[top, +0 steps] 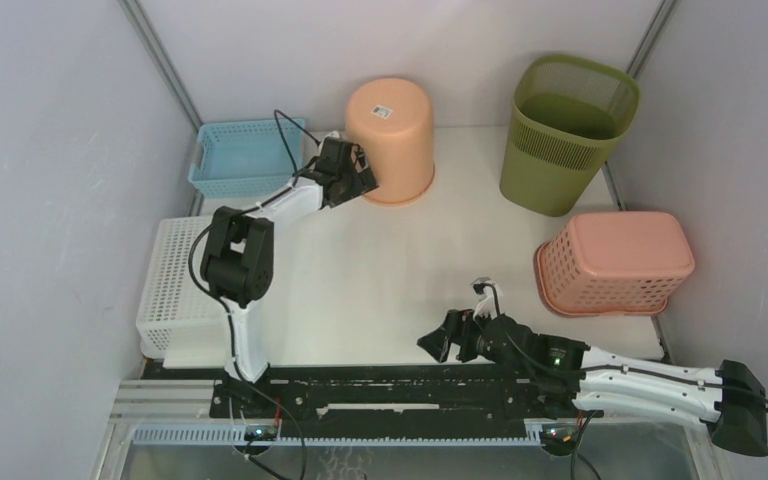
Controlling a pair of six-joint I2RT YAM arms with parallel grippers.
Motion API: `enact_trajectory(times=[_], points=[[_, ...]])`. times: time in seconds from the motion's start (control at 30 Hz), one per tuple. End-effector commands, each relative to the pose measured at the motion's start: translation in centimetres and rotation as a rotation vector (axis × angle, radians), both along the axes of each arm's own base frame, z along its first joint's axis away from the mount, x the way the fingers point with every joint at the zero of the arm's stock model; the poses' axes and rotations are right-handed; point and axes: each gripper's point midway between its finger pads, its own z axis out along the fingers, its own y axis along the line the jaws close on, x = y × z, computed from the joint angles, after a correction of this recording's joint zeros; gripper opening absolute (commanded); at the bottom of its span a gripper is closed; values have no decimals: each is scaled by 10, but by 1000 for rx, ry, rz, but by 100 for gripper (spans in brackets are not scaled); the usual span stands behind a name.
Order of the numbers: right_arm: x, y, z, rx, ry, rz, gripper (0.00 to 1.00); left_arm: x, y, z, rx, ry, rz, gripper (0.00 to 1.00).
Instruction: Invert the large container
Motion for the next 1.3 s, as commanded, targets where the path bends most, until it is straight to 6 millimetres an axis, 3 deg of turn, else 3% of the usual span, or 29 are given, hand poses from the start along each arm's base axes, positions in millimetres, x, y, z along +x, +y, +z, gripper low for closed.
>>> enact_trajectory(times=[0.0, 0.27, 0.33, 0.5, 0.6, 0.77, 0.83, 0.93, 1.0, 1.03, 1.07, 1.13, 1.27], points=[[2, 1, 20, 53, -14, -24, 95, 35, -18, 42, 13, -111, -86, 90], [2, -7, 22, 48, -17, -37, 95, 72, -52, 63, -52, -196, -198, 92], [1, -8, 22, 47, -13, -39, 95, 79, -56, 59, -46, -174, -215, 92], [1, -10, 16, 38, -4, -45, 95, 75, -79, 65, -110, -198, -314, 93], [1, -9, 15, 39, -2, -43, 95, 66, -76, 77, -106, -216, -322, 93], [0, -6, 10, 42, 3, -39, 95, 28, -61, 117, -135, -294, -323, 100], [0, -3, 7, 39, 9, -32, 95, 10, -48, 122, -121, -296, -291, 100], [-1, 1, 5, 36, 13, -18, 95, -18, -21, 109, -71, -244, -217, 100], [-2, 2, 3, 31, 16, -14, 95, -42, -7, 91, -61, -195, -175, 100], [-2, 3, 2, 33, 16, -12, 95, -59, -2, 72, -62, -161, -167, 100], [-2, 4, 1, 33, 18, -11, 95, -69, -1, 74, -70, -168, -164, 100], [-2, 6, -1, 36, 20, -7, 95, -101, 1, 52, -68, -140, -177, 100], [-2, 10, -7, 32, 24, -1, 95, -155, -19, 45, -84, -136, -250, 100]])
